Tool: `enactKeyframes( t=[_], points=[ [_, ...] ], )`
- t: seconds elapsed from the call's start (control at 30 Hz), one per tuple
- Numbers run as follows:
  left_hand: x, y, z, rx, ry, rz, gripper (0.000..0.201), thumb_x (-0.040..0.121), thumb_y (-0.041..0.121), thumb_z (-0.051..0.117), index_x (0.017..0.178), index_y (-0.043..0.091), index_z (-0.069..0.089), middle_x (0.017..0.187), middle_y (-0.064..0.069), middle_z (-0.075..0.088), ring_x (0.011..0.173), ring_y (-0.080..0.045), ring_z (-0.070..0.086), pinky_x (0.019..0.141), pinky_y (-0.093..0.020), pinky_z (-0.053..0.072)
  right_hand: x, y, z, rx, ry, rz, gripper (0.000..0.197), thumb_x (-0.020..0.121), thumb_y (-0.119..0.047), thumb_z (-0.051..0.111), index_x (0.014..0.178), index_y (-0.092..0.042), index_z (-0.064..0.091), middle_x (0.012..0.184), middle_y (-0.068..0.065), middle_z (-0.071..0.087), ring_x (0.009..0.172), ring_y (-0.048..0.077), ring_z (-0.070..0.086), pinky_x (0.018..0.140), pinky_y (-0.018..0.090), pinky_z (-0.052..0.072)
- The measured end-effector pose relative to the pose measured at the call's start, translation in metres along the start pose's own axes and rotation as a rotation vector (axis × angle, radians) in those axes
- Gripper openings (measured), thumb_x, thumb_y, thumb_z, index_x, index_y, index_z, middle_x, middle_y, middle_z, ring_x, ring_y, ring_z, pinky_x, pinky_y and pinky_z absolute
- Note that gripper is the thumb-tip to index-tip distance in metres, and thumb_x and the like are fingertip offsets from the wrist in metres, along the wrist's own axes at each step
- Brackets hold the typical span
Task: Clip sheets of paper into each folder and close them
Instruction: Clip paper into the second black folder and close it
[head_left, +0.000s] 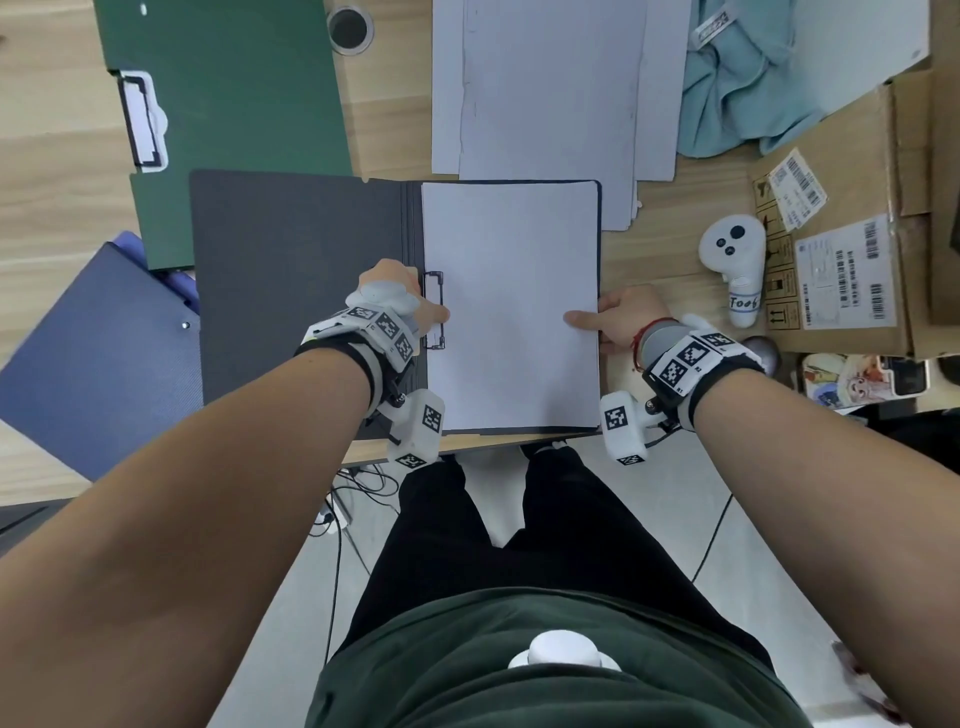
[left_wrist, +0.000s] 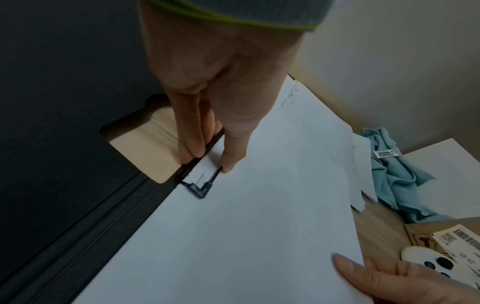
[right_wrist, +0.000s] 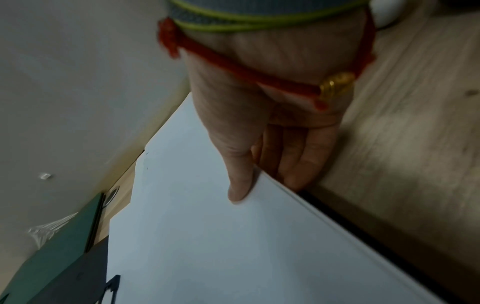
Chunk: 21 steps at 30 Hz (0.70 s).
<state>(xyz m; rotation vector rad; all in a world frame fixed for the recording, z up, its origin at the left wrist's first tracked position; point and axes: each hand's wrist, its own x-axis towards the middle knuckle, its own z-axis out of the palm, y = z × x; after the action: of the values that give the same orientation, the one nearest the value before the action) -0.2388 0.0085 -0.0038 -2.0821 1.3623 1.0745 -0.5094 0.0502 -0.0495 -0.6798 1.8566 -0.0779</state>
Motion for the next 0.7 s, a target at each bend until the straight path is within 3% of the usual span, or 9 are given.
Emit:
enactKeyframes(
  t=[0.1, 0.17, 0.23, 0.33, 0.4, 0.47, 0.53, 0.6, 0.7],
  points=[
    [-0.002, 0.001, -0.003, 0.033, -0.018, 0.012, 0.038, 0.077, 0.044, 0.073, 0.101, 0.016, 0.066, 0.099, -0.003, 0.071, 0.089, -0.023, 0.068, 0.084, -0.036, 0.056, -0.006, -0.001, -0.008, 0.017, 0.025, 0.028, 0.029, 0.070, -0.021, 0.088, 0.080, -0.008, 0.063, 0.086, 0.010, 0.069, 0.066, 0.019, 0.067, 0.051, 0.022, 0.056],
    [-0.001, 0.001, -0.002, 0.045, -0.020, 0.024, 0.040, 0.079, 0.046, 0.071, 0.104, 0.016, 0.065, 0.101, -0.003, 0.070, 0.091, -0.024, 0.067, 0.086, -0.037, 0.056, -0.009, -0.002, -0.011, -0.020, 0.046, 0.024, 0.026, 0.073, -0.017, 0.086, 0.077, -0.010, 0.061, 0.075, 0.011, 0.068, 0.052, 0.015, 0.060, 0.045, 0.020, 0.051],
    [-0.002, -0.002, -0.003, 0.068, -0.026, 0.032, 0.043, 0.080, 0.051, 0.069, 0.106, 0.017, 0.064, 0.102, -0.003, 0.069, 0.092, -0.025, 0.066, 0.088, -0.039, 0.055, -0.011, -0.005, -0.012, -0.061, 0.063, 0.021, 0.025, 0.074, -0.017, 0.084, 0.076, -0.013, 0.059, 0.070, 0.010, 0.067, 0.049, 0.016, 0.055, 0.051, 0.025, 0.052],
    [-0.004, -0.014, -0.009, 0.049, -0.008, 0.020, 0.043, 0.077, 0.060, 0.070, 0.097, 0.021, 0.067, 0.095, -0.002, 0.071, 0.083, -0.022, 0.064, 0.079, -0.032, 0.053, -0.017, -0.018, -0.012, -0.087, 0.054, -0.010, 0.023, 0.077, -0.014, 0.080, 0.075, -0.014, 0.057, 0.072, 0.011, 0.066, 0.051, 0.017, 0.054, 0.058, 0.030, 0.051],
    [-0.005, -0.029, -0.018, -0.010, 0.073, -0.021, 0.034, 0.075, 0.052, 0.075, 0.094, 0.025, 0.065, 0.090, 0.003, 0.067, 0.080, -0.019, 0.062, 0.077, -0.029, 0.050, -0.023, -0.034, -0.006, -0.087, 0.035, -0.057, 0.023, 0.080, -0.013, 0.078, 0.075, -0.014, 0.056, 0.073, 0.010, 0.066, 0.052, 0.016, 0.056, 0.057, 0.028, 0.051],
    [-0.004, -0.044, -0.030, -0.031, 0.134, -0.057, 0.035, 0.075, 0.044, 0.077, 0.100, 0.025, 0.062, 0.096, 0.002, 0.064, 0.085, -0.020, 0.062, 0.077, -0.030, 0.048, -0.029, -0.055, 0.005, -0.084, 0.007, -0.112, 0.020, 0.081, -0.013, 0.076, 0.076, -0.014, 0.058, 0.077, 0.009, 0.067, 0.056, 0.017, 0.061, 0.058, 0.027, 0.056],
    [0.001, -0.064, -0.041, -0.060, 0.181, -0.112, 0.060, 0.071, 0.050, 0.080, 0.118, 0.021, 0.057, 0.120, -0.006, 0.059, 0.103, -0.026, 0.061, 0.085, -0.038, 0.049, -0.037, -0.079, 0.025, -0.108, -0.024, -0.174, 0.013, 0.080, -0.017, 0.076, 0.079, -0.016, 0.063, 0.082, 0.007, 0.070, 0.066, 0.020, 0.069, 0.071, 0.034, 0.062],
    [0.002, -0.081, -0.049, -0.092, 0.250, -0.180, 0.082, 0.066, 0.055, 0.082, 0.130, 0.017, 0.046, 0.137, -0.013, 0.043, 0.121, -0.033, 0.051, 0.094, -0.045, 0.045, -0.045, -0.101, 0.047, -0.168, -0.047, -0.241, 0.011, 0.078, -0.025, 0.075, 0.086, -0.021, 0.069, 0.091, 0.003, 0.072, 0.083, 0.021, 0.072, 0.081, 0.037, 0.060],
    [0.001, -0.104, -0.055, -0.097, 0.314, -0.253, 0.091, 0.065, 0.053, 0.082, 0.134, 0.015, 0.036, 0.140, -0.017, 0.035, 0.129, -0.036, 0.038, 0.100, -0.048, 0.040, -0.063, -0.126, 0.078, -0.344, -0.068, -0.335, 0.037, 0.084, -0.032, 0.069, 0.120, -0.022, 0.066, 0.120, -0.001, 0.064, 0.106, 0.020, 0.063, 0.078, 0.024, 0.047]
  ],
)
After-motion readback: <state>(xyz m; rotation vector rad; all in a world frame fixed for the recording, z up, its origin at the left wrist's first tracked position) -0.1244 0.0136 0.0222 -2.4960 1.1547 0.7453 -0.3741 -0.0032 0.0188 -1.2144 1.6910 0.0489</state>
